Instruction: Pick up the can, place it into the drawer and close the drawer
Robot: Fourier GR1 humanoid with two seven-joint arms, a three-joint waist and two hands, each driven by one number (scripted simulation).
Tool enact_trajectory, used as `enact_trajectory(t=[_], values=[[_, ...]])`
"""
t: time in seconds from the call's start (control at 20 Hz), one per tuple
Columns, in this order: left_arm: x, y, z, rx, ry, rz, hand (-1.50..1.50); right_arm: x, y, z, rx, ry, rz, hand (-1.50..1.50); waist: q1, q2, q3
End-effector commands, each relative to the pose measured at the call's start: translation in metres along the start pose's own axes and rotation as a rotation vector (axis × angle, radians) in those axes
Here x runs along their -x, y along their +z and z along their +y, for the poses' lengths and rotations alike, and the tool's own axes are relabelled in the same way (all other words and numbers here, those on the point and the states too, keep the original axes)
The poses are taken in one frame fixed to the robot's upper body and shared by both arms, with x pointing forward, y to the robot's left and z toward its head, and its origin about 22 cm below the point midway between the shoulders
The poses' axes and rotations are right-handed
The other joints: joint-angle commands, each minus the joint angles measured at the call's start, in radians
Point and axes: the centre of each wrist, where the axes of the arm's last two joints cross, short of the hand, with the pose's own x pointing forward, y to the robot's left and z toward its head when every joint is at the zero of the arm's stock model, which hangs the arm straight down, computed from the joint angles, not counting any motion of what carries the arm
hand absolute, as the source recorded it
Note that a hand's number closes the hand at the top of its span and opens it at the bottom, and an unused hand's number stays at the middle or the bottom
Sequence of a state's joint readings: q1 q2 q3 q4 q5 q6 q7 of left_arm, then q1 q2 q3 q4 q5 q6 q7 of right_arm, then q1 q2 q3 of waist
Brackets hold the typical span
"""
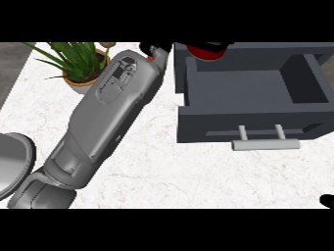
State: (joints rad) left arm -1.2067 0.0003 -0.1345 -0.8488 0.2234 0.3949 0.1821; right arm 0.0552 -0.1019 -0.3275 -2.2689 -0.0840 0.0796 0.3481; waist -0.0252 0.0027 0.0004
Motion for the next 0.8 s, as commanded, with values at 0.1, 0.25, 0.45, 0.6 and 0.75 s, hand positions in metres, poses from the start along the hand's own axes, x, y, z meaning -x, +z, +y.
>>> enact_trajectory(t=[0.1,0.25,0.45,0.6,0.75], values=[[-0.037,-0.019,-0.021,0.018,-0.034,0.032,1.5,-0.013,-0.014,0.003,0.009,-0.001,-0.034,-1.5,-0.003,0.004,0.0],[-0.03,-0.021,-0.034,-0.03,-0.076,0.032,1.5,0.008,-0.012,-0.005,-0.032,-0.002,-0.019,-1.5,-0.038,0.009,0.002],[-0.039,-0.028,-0.037,-0.009,-0.077,0.054,1.5,-0.006,-0.006,-0.004,-0.034,-0.006,-0.017,-1.5,-0.04,0.01,0.001],[-0.048,-0.03,-0.044,-0.041,-0.094,0.043,1.5,-0.009,-0.013,0.012,-0.04,-0.017,-0.04,-1.5,-0.048,0.014,0.002],[-0.051,-0.025,-0.054,-0.016,-0.106,0.059,1.5,-0.009,-0.008,-0.001,-0.035,-0.008,-0.037,-1.5,-0.049,0.006,0.002]])
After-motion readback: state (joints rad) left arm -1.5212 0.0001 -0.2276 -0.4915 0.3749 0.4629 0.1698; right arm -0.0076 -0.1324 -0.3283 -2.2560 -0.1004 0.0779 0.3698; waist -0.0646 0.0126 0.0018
